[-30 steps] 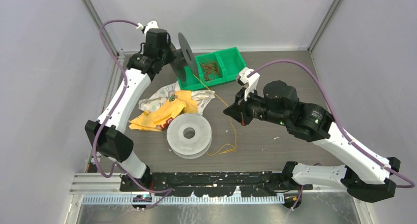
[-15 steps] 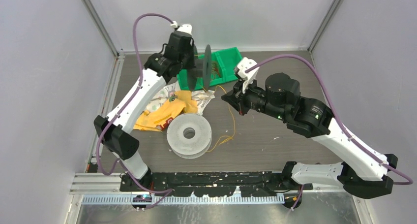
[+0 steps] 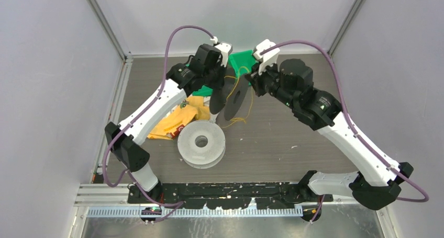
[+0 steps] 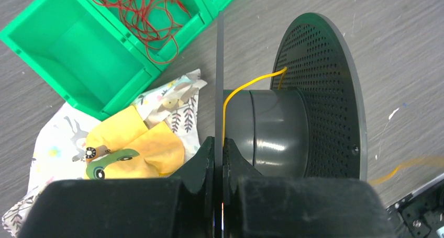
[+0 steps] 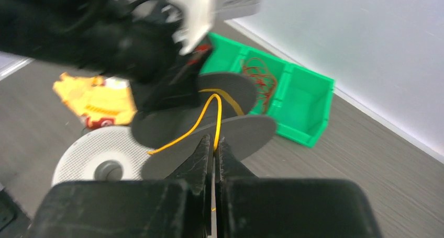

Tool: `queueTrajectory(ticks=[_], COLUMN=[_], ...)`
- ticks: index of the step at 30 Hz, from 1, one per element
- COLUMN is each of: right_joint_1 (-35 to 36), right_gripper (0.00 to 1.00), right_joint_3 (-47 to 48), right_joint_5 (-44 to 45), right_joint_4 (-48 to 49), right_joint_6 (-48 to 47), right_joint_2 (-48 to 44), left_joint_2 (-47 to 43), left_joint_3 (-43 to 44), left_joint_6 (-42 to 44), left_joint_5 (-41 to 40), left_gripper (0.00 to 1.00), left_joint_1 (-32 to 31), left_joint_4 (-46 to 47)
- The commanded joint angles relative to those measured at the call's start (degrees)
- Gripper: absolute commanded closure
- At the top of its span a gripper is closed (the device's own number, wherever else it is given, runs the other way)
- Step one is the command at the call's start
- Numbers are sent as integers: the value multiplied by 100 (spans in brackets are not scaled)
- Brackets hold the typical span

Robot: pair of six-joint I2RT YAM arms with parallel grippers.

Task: Wrap the cables
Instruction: Wrap the cable around the cable reel.

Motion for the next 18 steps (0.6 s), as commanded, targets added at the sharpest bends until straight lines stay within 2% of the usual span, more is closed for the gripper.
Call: queueTrajectory(ticks=[1,11,18], right_joint_1=[-700,-1873,-2471], right_gripper=[100,100,100], right_joint_3=[96,-40,-348], right_joint_5=[-402,-1091,-1496], right_joint_4=[573,468,298], right_joint_6=[260,460,436], right_joint_2=[-88,184,271], left_joint_2=[-259,-289,-644], left_joint_3=[-105,-145,-142], left_joint_6=[313,799,1229], left_joint_5=[447,861,1532], left_gripper=[99,100,100], left_joint_1=[-7,-294,-297], left_joint_4=[60,-303,-579])
